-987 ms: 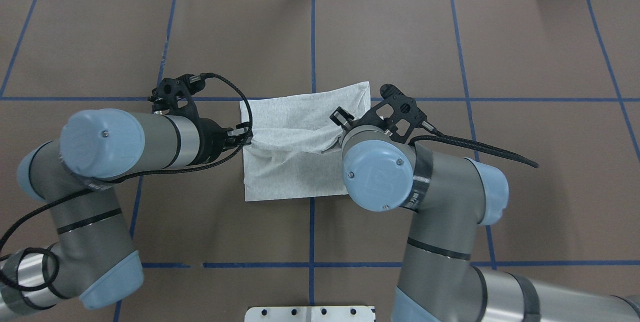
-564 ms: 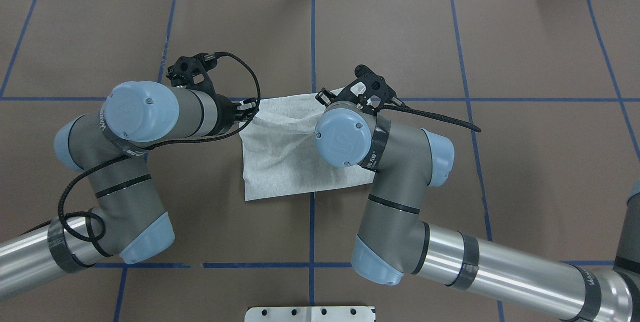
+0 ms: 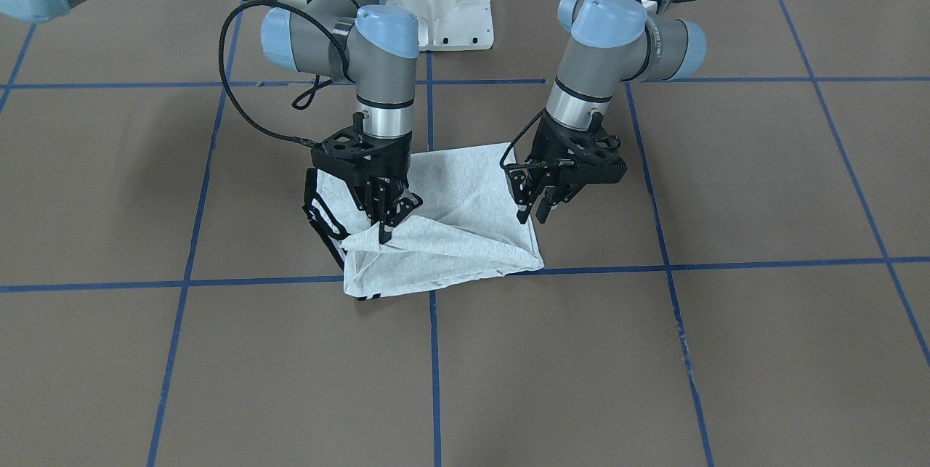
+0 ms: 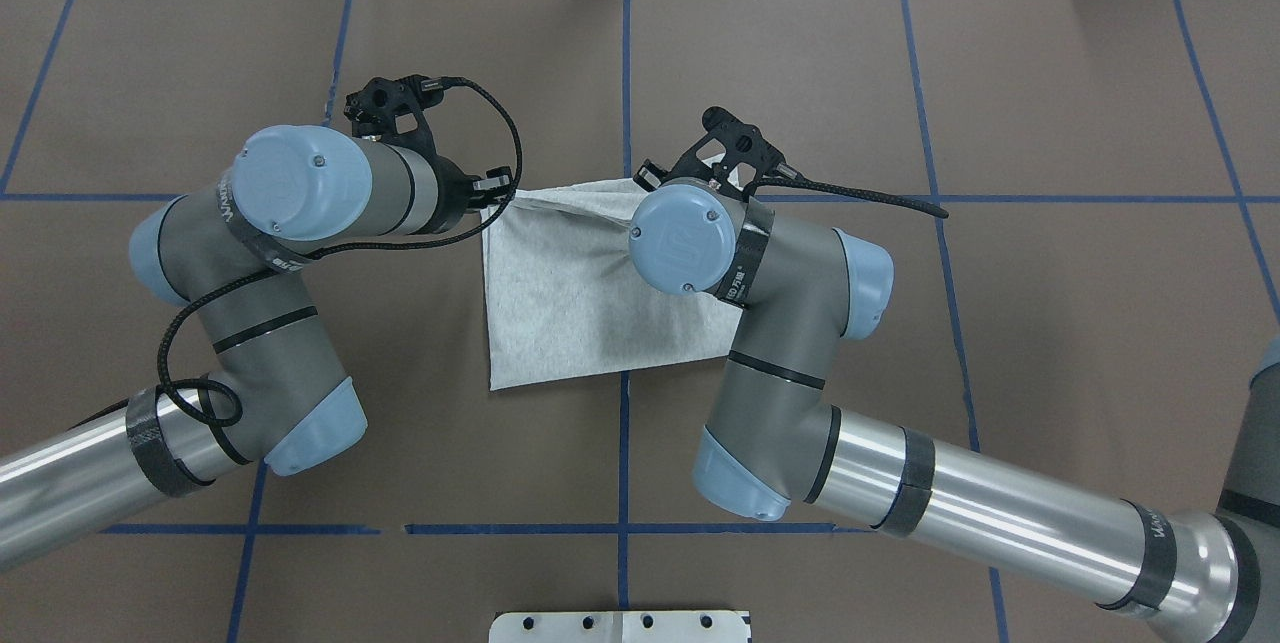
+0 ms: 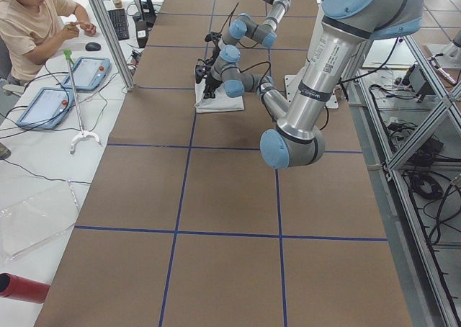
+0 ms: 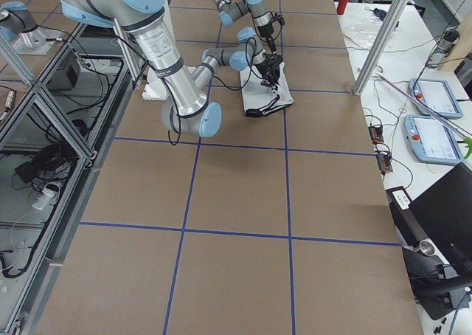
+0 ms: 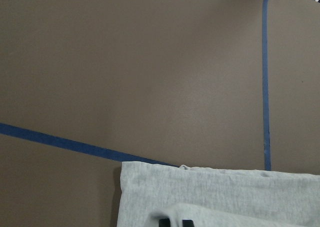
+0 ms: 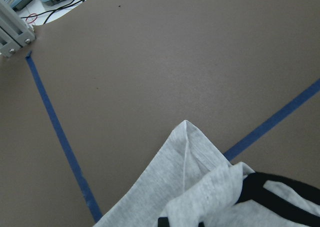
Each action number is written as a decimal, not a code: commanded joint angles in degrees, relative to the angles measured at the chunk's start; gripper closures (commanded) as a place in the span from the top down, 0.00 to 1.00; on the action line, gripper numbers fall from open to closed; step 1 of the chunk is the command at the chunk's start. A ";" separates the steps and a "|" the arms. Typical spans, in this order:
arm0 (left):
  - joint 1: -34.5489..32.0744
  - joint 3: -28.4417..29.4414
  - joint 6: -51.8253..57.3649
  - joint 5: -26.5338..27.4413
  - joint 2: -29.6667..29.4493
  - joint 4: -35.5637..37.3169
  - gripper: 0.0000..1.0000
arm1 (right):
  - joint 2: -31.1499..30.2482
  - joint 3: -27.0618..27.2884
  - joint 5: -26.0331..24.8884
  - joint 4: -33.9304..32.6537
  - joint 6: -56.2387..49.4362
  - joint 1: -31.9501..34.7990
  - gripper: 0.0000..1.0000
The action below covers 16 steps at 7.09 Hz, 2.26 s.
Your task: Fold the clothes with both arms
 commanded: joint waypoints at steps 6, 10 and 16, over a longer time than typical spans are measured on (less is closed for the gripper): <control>-1.00 -1.99 5.57 -3.80 1.11 -0.17 1.00 | 0.73 -3.94 3.69 0.06 -5.06 -2.58 1.00; -1.00 -2.26 5.48 -3.80 1.20 -0.17 1.00 | 4.67 -15.69 4.03 0.41 -16.56 6.72 1.00; -1.00 -8.91 6.18 -5.21 4.70 1.49 1.00 | 3.92 -16.40 24.26 5.07 -35.79 16.39 1.00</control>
